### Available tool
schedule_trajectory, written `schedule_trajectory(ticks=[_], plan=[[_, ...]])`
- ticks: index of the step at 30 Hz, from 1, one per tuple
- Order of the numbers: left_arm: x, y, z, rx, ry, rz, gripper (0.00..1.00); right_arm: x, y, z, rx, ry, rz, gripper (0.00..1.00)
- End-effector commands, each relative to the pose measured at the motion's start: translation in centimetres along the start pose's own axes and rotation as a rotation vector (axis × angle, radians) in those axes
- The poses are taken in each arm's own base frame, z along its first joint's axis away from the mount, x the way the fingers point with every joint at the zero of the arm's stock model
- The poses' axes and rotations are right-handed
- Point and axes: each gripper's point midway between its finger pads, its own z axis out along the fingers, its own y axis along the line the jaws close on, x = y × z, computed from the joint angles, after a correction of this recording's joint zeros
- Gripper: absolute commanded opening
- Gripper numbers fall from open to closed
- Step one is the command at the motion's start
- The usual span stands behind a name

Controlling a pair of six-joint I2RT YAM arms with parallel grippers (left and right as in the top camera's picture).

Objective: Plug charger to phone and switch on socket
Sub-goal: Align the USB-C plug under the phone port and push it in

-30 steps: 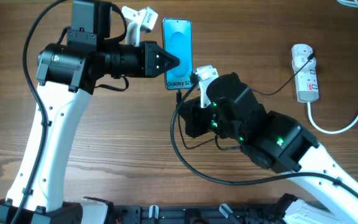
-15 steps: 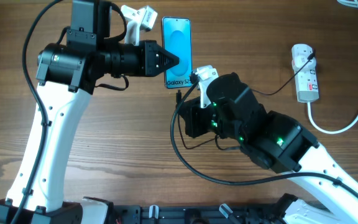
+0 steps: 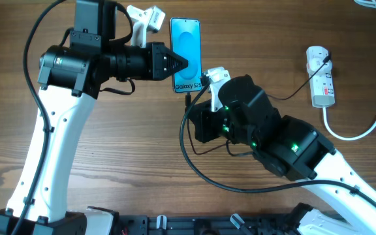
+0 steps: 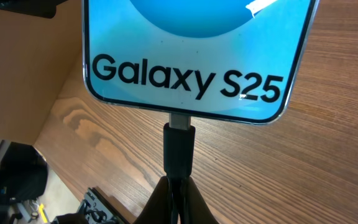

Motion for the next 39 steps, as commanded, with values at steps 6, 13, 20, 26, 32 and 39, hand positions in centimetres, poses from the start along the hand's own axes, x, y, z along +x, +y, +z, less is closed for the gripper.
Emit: schedule_trajectory(ticks=[6,13,20,26,32,39], plan=[[0.1,-1.1,-0.3,0.038,0.001,0.039,0.04,-1.7,0.8,-1.4,-0.023,-0.065,0.01,0.04],[0.1,-1.1,-0.3,0.038,0.001,0.04,0.04,-2.2,1.1,-1.4,-0.035,-0.083,0.007,0.04],[0.1,-1.1,-0.3,0.037,0.001,0.04,0.04,-2.8,0.4,-1.6,-0.023,-0.099,0.021,0.04],[0.1,-1.1,-0.3,0.038,0.001,0.04,0.04,-3.4,0.5,-1.7,-0.031,-0.12,-0.032,0.04],[0.3,-1.0,-0.3,0.036,0.006,0.035,0.04,-4.3,0.8,-1.9,-0.037,-0.161,-0.076,0.04],[0.3,-1.0,-0.3,0.036,0.006,0.034,0.04,-4.5,0.8,-2.0,-0.033,-0.17,-0.094,0.15]])
